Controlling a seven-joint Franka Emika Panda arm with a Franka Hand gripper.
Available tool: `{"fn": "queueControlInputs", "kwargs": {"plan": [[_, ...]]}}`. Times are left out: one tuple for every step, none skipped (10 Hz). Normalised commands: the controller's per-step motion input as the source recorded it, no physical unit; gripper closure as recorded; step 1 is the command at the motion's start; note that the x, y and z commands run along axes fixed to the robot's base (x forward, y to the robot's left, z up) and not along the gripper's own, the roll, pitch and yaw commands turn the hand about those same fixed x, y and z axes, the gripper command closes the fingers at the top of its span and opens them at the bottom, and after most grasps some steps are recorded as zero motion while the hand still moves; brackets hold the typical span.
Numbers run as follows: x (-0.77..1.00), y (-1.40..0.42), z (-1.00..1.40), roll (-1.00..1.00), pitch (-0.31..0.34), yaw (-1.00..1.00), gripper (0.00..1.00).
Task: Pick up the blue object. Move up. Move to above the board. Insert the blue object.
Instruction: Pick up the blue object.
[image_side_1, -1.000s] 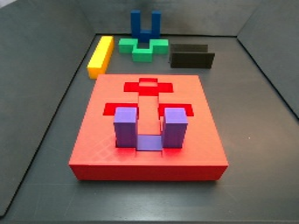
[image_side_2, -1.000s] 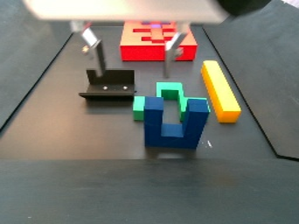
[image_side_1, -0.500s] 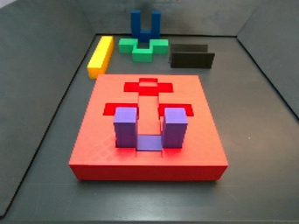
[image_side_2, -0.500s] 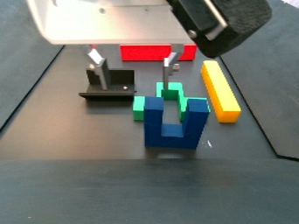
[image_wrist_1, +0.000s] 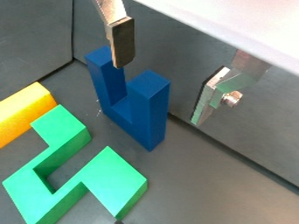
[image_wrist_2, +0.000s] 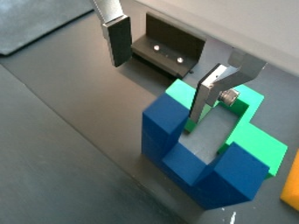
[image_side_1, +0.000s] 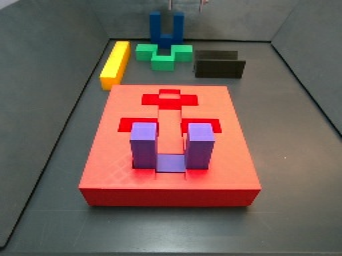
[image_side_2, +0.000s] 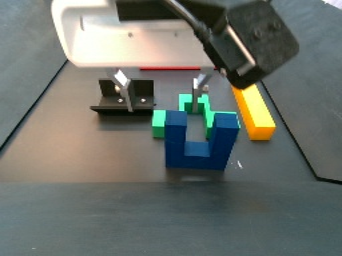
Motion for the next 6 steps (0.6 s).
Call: {"fn": "queueControlInputs", "kwargs": {"plan": [[-0.20,0.00,-0.16,0.00,0.000,0.00,0.00],[-0.18,0.00,-0.07,0.00,0.000,0.00,0.00],[-0.07,0.03,-0.12,0.00,0.000,0.00,0.00],[0.00,0.21,-0.18,0.00,0.000,0.05,0.00],[0.00,0.18,-0.20,0.01,0.000,0.03,0.00],[0.00,0.07,-0.20,0.03,0.000,0.03,0.00]]}}
